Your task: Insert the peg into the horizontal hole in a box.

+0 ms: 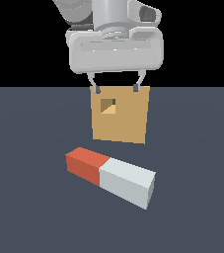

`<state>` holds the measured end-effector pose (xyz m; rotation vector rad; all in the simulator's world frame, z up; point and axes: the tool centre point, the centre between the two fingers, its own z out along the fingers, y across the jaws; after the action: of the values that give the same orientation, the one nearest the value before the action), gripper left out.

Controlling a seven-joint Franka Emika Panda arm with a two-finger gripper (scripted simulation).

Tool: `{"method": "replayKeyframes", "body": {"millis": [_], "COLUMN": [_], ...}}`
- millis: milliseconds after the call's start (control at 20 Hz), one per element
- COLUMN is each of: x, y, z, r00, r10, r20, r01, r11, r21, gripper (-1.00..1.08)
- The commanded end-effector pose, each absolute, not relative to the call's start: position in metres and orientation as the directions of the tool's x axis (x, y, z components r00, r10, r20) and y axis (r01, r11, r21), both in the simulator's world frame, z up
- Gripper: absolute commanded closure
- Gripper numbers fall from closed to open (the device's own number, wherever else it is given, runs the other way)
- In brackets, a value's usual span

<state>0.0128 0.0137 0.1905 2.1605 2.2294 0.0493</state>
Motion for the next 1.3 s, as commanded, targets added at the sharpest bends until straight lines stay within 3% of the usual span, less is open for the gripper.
{"method": "replayKeyframes", "body": {"millis": [0, 600, 1250], "x": [0.013, 0.01, 0.005], "y": [0.014, 0.005, -0.024], "z": [0.19, 0.181, 0.151], "r00": [-0.031, -0.11, -0.352], "r10": [1.0, 0.994, 0.936], "r20": [-0.004, -0.005, -0.007], "r01": [0.998, 0.993, 0.935], "r11": [0.031, 0.11, 0.352], "r21": [0.048, 0.045, 0.033], "gripper": [-0.92, -0.92, -0.92]}}
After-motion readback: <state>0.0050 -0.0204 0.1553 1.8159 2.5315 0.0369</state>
